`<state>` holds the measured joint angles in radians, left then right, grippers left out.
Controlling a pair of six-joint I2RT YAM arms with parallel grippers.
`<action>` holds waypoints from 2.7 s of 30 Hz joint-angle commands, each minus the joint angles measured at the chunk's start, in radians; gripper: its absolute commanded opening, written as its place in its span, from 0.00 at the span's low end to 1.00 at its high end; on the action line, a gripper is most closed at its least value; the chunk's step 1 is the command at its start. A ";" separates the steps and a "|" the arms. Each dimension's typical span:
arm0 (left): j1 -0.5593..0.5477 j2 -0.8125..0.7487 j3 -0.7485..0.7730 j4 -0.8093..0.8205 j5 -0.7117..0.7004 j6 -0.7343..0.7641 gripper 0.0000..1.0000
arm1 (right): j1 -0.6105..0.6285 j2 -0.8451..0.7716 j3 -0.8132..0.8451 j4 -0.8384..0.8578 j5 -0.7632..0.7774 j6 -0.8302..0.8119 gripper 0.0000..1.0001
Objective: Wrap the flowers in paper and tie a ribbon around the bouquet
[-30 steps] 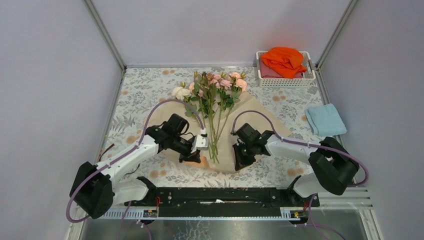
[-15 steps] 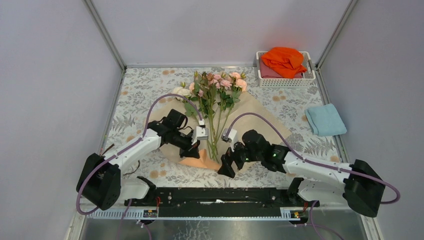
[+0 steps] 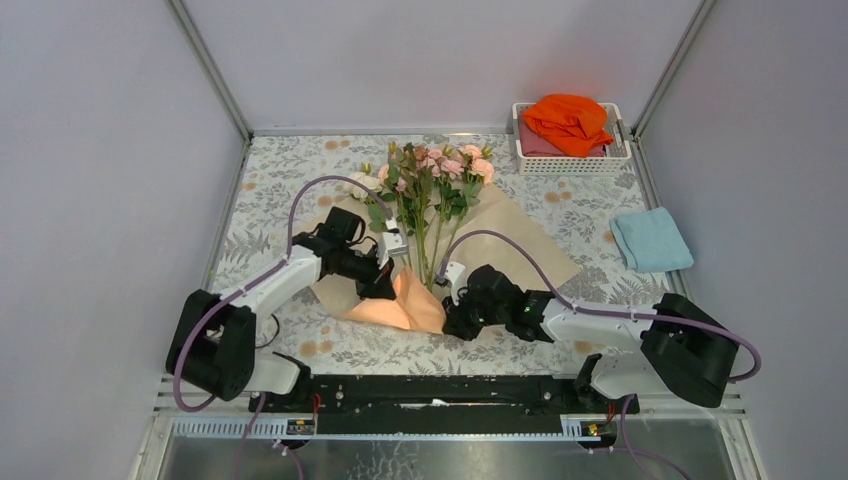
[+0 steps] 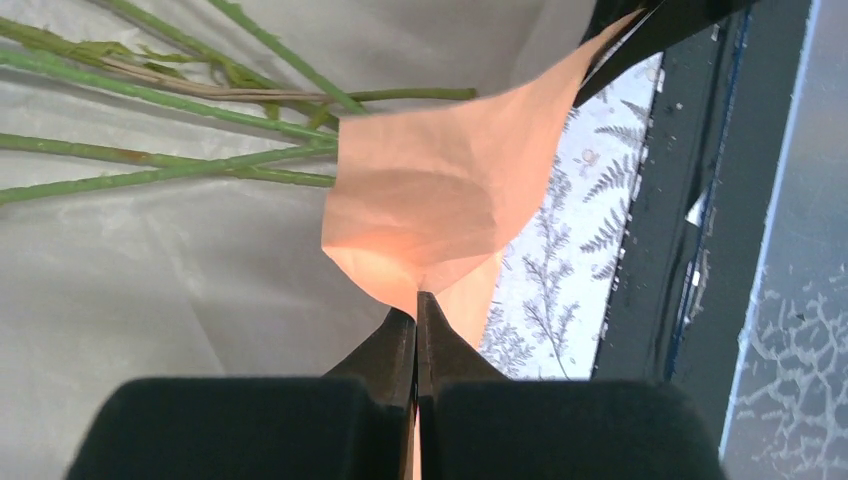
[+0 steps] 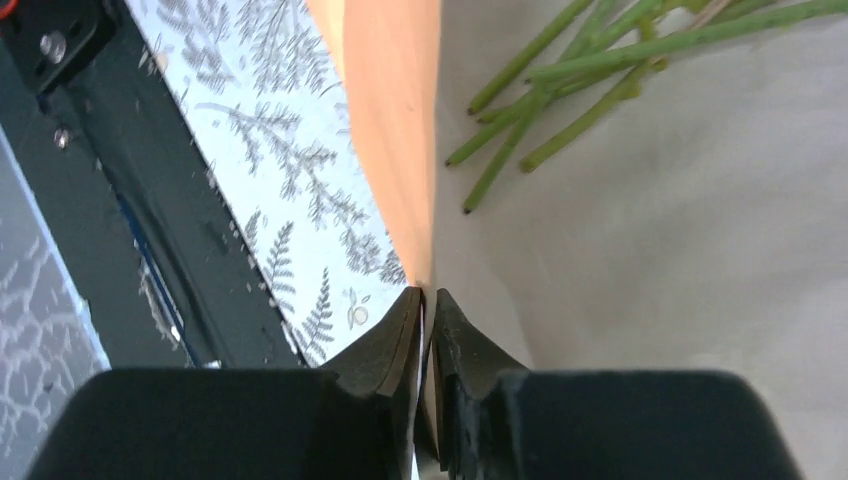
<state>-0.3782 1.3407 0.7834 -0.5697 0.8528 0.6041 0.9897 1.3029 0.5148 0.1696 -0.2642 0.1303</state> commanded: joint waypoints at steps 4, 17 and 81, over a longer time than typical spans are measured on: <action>0.025 0.098 0.063 0.144 -0.084 -0.067 0.00 | -0.154 0.070 0.117 -0.078 -0.048 0.128 0.04; 0.058 0.055 0.053 -0.204 -0.004 0.283 0.96 | -0.232 0.105 0.159 -0.133 -0.214 0.104 0.01; -0.165 -0.080 0.054 -0.252 -0.328 0.371 0.00 | -0.384 0.144 0.169 -0.495 -0.170 0.357 0.04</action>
<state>-0.5098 1.3174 0.8326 -0.8093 0.5964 0.9607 0.6075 1.3937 0.7372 -0.3141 -0.4389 0.4072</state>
